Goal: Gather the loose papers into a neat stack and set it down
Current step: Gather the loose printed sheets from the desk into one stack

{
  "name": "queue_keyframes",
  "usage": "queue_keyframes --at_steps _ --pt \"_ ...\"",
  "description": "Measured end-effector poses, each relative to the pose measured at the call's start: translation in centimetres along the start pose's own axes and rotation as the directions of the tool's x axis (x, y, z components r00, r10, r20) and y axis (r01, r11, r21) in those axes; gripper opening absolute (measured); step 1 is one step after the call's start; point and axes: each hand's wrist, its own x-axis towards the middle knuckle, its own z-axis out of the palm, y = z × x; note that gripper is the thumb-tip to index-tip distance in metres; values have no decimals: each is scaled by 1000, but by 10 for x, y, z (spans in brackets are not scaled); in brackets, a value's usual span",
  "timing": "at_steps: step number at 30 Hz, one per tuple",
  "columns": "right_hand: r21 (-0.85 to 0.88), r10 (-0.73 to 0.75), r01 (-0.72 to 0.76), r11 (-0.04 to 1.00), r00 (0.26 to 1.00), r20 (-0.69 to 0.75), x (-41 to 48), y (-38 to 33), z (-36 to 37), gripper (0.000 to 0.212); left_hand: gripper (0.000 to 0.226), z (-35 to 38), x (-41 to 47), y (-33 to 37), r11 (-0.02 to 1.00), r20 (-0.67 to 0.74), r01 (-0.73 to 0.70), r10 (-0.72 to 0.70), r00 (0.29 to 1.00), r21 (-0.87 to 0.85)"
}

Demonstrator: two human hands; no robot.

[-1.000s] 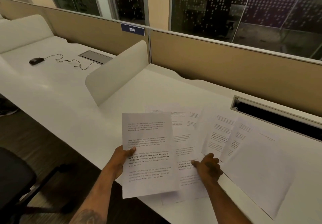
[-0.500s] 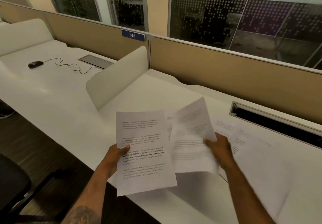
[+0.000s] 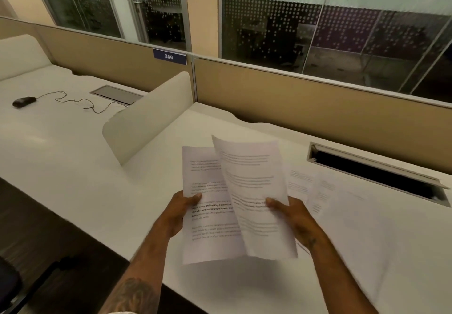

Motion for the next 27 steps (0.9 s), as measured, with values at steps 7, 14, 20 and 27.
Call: queue_keyframes --at_steps 7,14,20,27 --pt "-20 -4 2 1000 994 -109 2 27 22 56 50 35 9 -5 1000 46 22 -22 999 9" --pt "-77 -75 61 995 977 -199 1 33 3 67 44 71 24 -24 994 115 -1 -12 993 111" --pt "-253 -20 -164 953 803 -595 -17 50 -54 50 29 100 38 -40 990 29 -8 4 1000 142" --pt "-276 158 -777 566 431 -888 -78 114 -124 74 27 119 43 -37 987 14 -6 4 1000 163"
